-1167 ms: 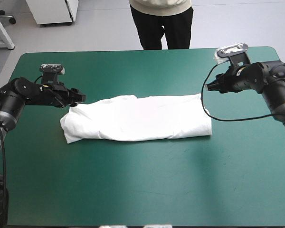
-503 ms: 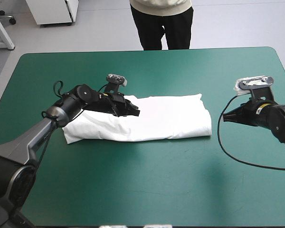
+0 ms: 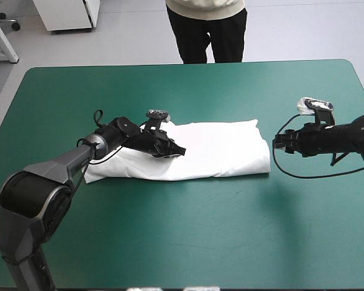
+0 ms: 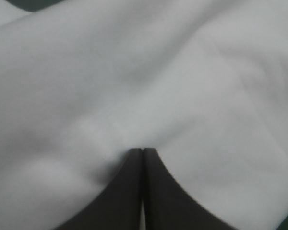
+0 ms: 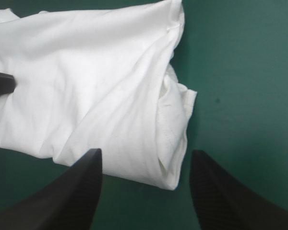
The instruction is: Fold the cloth
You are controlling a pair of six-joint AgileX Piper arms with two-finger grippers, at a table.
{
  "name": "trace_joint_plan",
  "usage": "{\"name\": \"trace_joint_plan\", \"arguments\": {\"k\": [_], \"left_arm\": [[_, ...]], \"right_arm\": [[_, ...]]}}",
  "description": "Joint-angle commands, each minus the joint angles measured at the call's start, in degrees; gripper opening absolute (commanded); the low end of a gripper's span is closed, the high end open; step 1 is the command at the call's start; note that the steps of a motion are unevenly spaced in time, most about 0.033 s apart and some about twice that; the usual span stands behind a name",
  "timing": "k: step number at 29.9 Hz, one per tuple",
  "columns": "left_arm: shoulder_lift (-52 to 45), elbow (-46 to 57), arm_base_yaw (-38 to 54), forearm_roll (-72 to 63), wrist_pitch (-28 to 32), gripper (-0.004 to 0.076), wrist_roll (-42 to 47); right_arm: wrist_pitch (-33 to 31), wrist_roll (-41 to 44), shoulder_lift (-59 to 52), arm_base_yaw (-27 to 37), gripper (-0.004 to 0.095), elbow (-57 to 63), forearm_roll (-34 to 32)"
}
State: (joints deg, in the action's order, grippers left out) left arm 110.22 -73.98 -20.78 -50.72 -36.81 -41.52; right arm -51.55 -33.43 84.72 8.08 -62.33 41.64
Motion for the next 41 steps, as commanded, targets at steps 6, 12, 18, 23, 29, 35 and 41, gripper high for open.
{"name": "trace_joint_plan", "arguments": {"k": [6,12,18,23,29,35,41], "left_arm": [[-2.9,-1.4,-0.4,-2.2,-0.9,-0.0009,-0.3],[-2.9,-1.4,-0.4,-2.3,-1.3,-0.0009,-0.3],[-2.9,-1.4,-0.4,-2.6,-1.5,-0.0009,-0.3],[-2.9,-1.4,-0.4,-2.6,-1.5,-0.0009,-0.3],[-2.9,-1.4,-0.4,-2.2,-1.4,-0.0009,-0.3],[-2.9,-1.4,-0.4,-2.2,-0.6,-0.0009,-0.3],[-2.9,-1.4,-0.4,-2.5,-0.4,-0.0009,-0.3]], "right_arm": [[0.2,-7.6,8.3,0.4,0.0604,-1.3,11.0],[0.2,-8.8,13.6,-0.2,0.0602,-1.4,11.6],[2.1,-9.8,16.9,-4.5,0.0580,-1.4,11.9],[2.5,-9.8,18.3,-5.5,0.0303,-1.8,11.7],[1.1,-13.2,17.6,-1.5,0.0000,-1.9,15.9],[-3.5,-17.6,16.1,-1.5,0.0000,-1.9,18.8],[-2.5,-16.9,13.8,-3.1,0.0000,-2.3,18.9]]}}
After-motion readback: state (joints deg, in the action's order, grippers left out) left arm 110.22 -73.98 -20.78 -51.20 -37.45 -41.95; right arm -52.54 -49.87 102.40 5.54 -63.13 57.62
